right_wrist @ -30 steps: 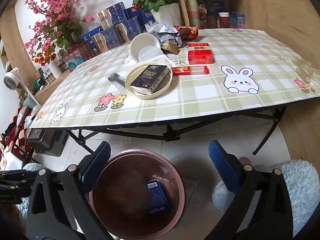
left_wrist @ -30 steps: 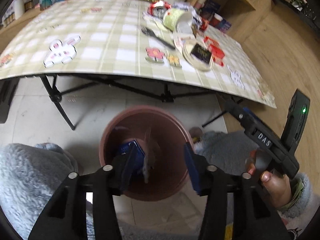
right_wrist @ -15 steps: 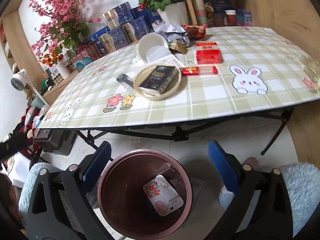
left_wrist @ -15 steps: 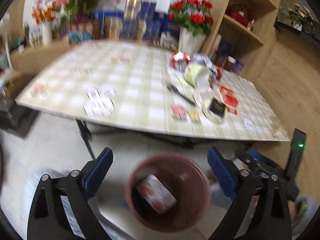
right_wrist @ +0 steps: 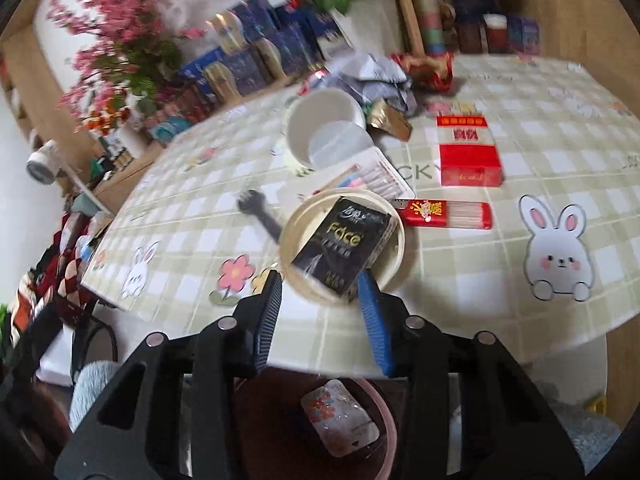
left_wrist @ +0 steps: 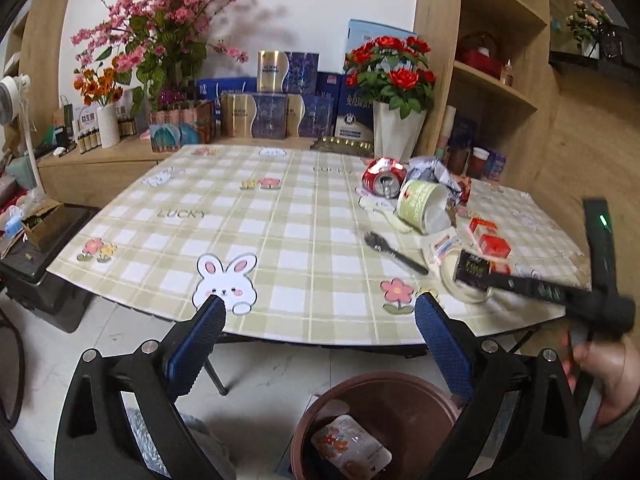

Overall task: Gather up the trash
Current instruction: 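Grasp the black Face snack pack on the paper plate with the right gripper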

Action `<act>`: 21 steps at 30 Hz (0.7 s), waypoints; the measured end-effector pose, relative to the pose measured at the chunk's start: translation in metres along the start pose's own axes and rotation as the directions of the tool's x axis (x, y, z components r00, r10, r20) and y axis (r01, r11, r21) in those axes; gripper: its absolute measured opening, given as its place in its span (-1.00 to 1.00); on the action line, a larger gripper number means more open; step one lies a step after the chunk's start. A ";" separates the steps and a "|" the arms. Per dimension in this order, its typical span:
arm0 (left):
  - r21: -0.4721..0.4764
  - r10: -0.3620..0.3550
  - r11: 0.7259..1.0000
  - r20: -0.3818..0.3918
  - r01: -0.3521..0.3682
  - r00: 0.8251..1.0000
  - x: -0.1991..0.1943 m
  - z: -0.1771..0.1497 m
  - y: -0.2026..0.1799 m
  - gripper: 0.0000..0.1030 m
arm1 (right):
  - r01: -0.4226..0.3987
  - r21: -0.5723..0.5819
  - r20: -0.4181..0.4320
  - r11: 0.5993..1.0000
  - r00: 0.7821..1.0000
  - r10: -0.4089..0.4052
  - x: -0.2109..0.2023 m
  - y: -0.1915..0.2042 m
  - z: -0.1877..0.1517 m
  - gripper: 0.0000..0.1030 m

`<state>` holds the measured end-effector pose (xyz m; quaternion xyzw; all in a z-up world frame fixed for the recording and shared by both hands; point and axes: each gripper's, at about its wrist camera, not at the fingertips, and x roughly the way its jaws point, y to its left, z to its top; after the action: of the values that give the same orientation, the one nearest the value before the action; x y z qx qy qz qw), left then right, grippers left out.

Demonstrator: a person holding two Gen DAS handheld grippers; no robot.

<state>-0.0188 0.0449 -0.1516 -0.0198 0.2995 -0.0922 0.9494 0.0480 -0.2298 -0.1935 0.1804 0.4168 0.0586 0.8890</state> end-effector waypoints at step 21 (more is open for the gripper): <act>-0.010 -0.088 0.996 -0.123 0.087 0.988 0.033 -0.036 -0.003 0.81 | 0.151 -0.044 0.014 0.988 0.989 -0.150 0.041 0.021 0.023 -0.36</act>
<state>-0.0134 0.0362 -0.1989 -0.0296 0.3567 -0.1342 0.9241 0.0931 -0.2065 -0.2022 0.1288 0.4232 -0.0003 0.8968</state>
